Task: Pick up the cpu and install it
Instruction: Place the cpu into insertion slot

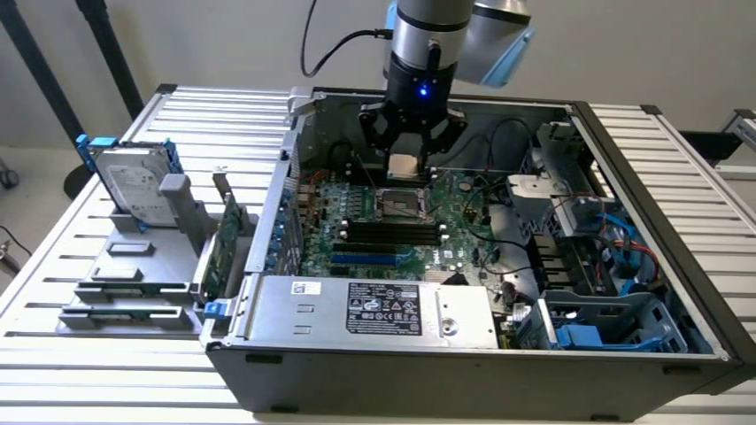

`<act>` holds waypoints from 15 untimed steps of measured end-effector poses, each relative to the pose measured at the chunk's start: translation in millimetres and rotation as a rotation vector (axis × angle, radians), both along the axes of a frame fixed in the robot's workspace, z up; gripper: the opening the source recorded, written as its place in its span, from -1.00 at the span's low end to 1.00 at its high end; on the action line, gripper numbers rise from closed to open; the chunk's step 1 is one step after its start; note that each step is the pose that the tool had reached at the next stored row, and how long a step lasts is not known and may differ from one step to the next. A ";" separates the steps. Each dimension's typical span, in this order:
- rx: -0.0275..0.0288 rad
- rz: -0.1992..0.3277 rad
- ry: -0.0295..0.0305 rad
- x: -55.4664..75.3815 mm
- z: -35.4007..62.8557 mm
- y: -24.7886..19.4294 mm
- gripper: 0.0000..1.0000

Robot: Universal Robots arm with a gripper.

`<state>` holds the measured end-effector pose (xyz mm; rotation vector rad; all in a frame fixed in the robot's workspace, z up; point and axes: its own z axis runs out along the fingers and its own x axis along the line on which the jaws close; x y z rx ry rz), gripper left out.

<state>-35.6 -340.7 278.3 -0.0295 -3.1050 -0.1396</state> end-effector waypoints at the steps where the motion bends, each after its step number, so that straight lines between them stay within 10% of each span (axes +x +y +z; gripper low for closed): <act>1: -0.0002 -0.009 0.0000 -0.3 -0.2 0.0 0.08; 15: -0.0002 -0.256 0.0001 -0.4 -7.2 0.0 0.08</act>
